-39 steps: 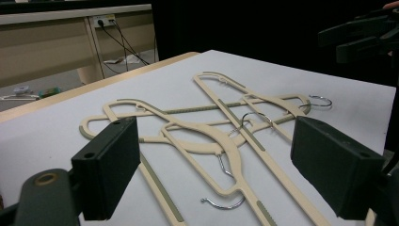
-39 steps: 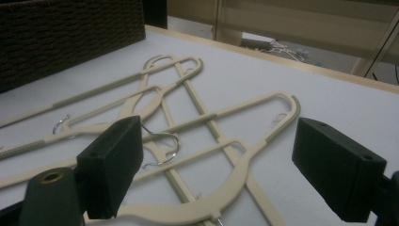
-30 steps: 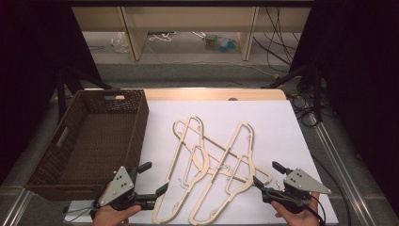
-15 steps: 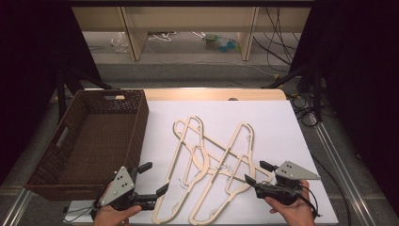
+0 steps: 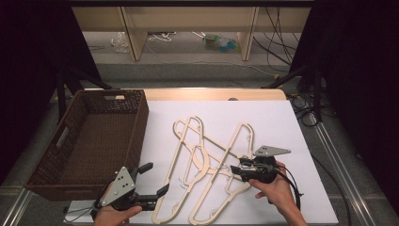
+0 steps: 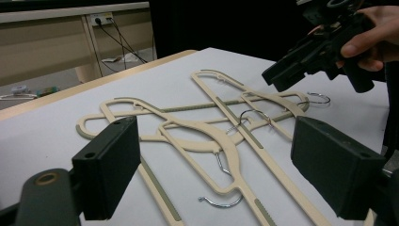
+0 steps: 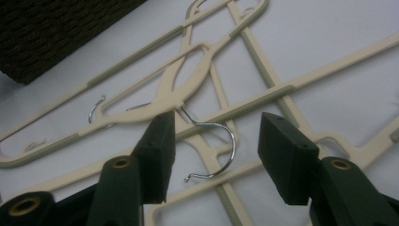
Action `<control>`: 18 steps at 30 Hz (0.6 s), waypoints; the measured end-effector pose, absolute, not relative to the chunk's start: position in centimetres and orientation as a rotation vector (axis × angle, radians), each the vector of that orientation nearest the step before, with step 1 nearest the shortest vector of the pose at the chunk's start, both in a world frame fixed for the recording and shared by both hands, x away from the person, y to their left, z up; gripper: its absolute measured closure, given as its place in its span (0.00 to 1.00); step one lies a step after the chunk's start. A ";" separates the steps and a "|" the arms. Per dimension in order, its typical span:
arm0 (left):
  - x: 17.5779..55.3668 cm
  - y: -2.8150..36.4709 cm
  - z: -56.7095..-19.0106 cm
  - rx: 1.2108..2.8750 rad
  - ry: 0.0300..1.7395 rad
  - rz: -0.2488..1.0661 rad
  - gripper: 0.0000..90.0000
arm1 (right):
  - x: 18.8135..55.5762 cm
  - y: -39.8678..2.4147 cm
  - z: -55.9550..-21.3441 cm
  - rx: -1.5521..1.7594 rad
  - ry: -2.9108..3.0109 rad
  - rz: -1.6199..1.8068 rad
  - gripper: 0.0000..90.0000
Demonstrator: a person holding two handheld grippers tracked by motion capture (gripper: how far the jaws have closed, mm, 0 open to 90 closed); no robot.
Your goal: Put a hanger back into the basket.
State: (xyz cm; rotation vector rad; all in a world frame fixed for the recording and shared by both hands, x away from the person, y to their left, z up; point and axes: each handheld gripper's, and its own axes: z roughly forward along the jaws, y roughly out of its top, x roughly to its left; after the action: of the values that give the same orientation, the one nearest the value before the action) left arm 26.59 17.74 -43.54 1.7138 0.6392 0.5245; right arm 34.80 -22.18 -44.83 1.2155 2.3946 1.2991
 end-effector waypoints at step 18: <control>26.7 17.7 -43.6 1.705 0.633 0.520 0.19 | 37.7 -20.4 -46.8 1.296 2.528 1.143 0.72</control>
State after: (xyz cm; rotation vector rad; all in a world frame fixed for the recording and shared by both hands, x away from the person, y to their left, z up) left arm 26.66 17.73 -43.57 1.7045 0.6330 0.5198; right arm 37.66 -20.37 -46.81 1.2962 2.5283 1.1432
